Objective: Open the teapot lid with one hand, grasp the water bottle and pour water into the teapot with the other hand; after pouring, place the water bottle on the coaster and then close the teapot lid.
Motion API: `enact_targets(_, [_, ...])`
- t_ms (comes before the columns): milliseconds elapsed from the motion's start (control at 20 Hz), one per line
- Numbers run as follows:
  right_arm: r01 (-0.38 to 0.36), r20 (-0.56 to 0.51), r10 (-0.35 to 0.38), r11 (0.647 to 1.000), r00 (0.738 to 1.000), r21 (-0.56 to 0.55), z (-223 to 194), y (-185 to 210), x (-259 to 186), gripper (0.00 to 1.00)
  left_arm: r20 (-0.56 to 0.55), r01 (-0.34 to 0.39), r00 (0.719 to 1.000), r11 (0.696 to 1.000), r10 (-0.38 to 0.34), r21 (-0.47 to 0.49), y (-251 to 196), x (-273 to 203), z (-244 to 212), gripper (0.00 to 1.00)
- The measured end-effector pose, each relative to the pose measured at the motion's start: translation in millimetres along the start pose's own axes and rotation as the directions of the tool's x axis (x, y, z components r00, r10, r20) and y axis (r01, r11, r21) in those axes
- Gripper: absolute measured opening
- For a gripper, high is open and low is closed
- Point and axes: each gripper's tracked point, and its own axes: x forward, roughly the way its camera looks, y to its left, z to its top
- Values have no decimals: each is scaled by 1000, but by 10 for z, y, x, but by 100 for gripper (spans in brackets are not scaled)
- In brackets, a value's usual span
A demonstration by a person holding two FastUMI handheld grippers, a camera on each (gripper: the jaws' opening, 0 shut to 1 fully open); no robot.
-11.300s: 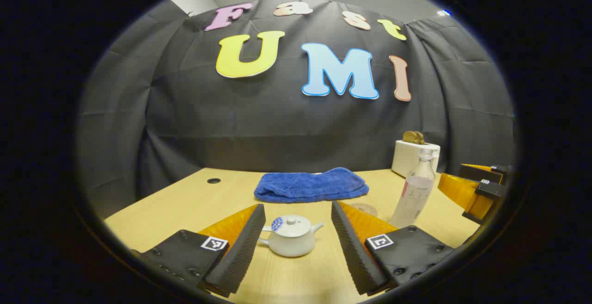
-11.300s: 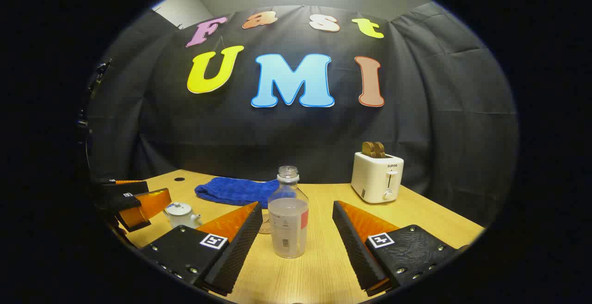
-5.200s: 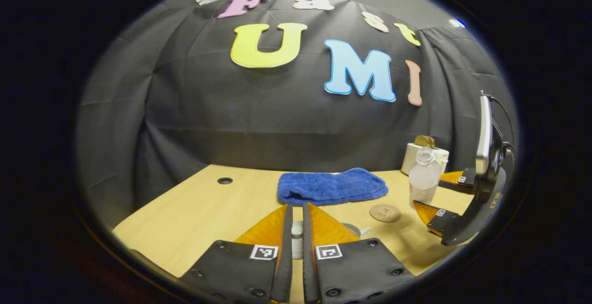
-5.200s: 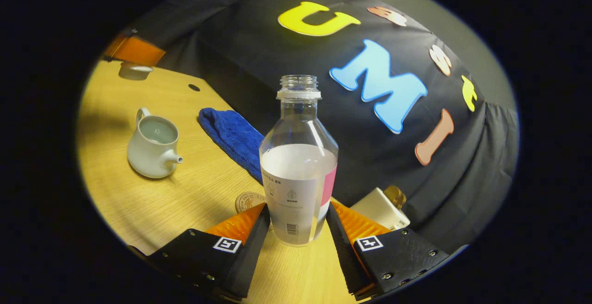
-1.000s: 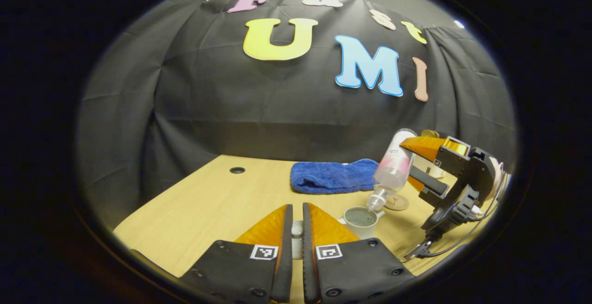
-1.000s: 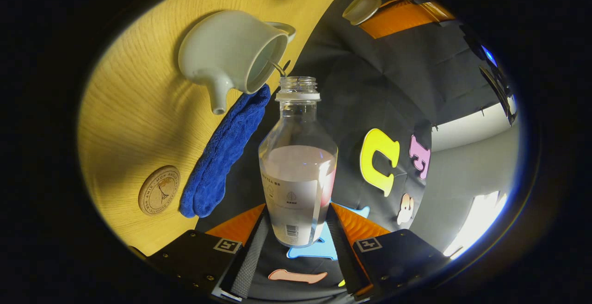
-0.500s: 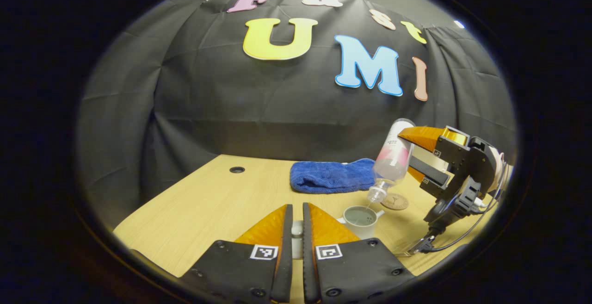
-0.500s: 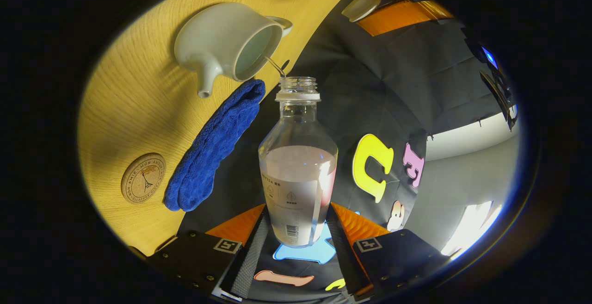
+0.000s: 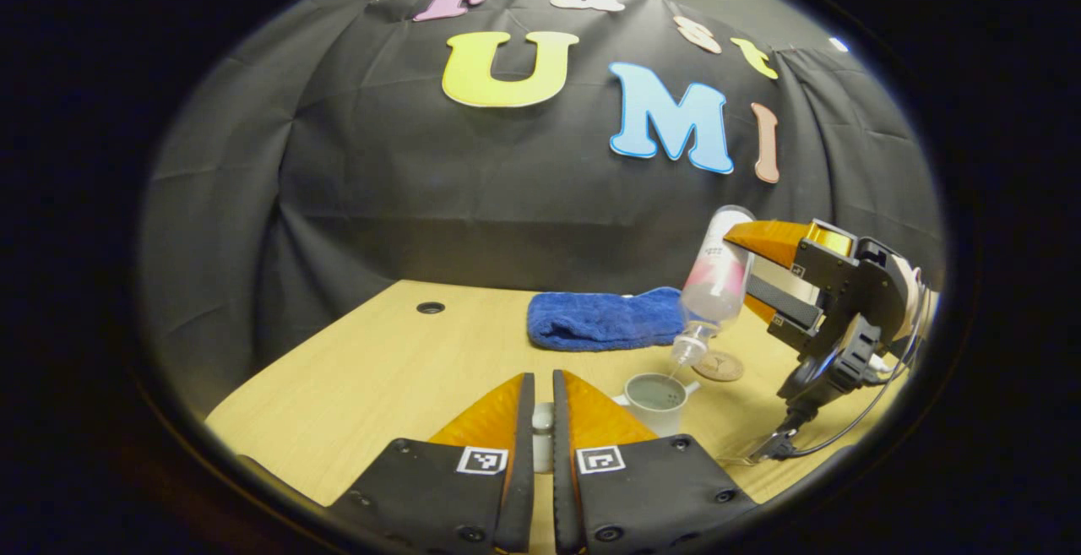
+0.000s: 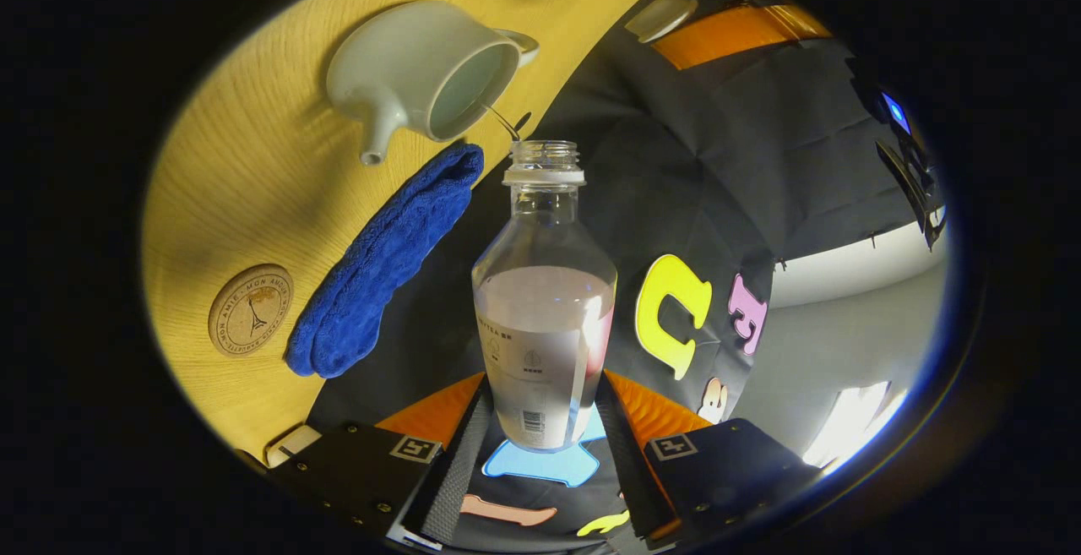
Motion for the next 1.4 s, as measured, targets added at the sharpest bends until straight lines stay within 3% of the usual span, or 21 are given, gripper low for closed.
enact_targets(650, [26, 35, -24, 998, 999, -65, 21, -129, 30, 74, -6, 7, 1000, 1000, -7, 2, -32, 6, -39, 17])
enact_targets(900, [84, 69, -75, 988, 995, -133, 114, -229, 48, 75, -12, 8, 1000, 1000, -8, 1, -48, 9, -52, 17])
enact_targets(950, [90, 81, -79, 985, 994, -147, 151, -230, 54, 71, -12, 8, 1000, 1000, -8, 1, -53, 19, -55, 17])
enact_targets(1150, [117, 113, -97, 977, 989, -179, 260, -228, 17, 74, -13, 9, 1000, 1000, -9, -1, -42, 18, -59, 16])
enact_targets(1400, [65, 96, -54, 991, 994, -114, 245, -154, 11, 75, -12, 8, 1000, 1000, -8, -5, -39, 8, -62, 17])
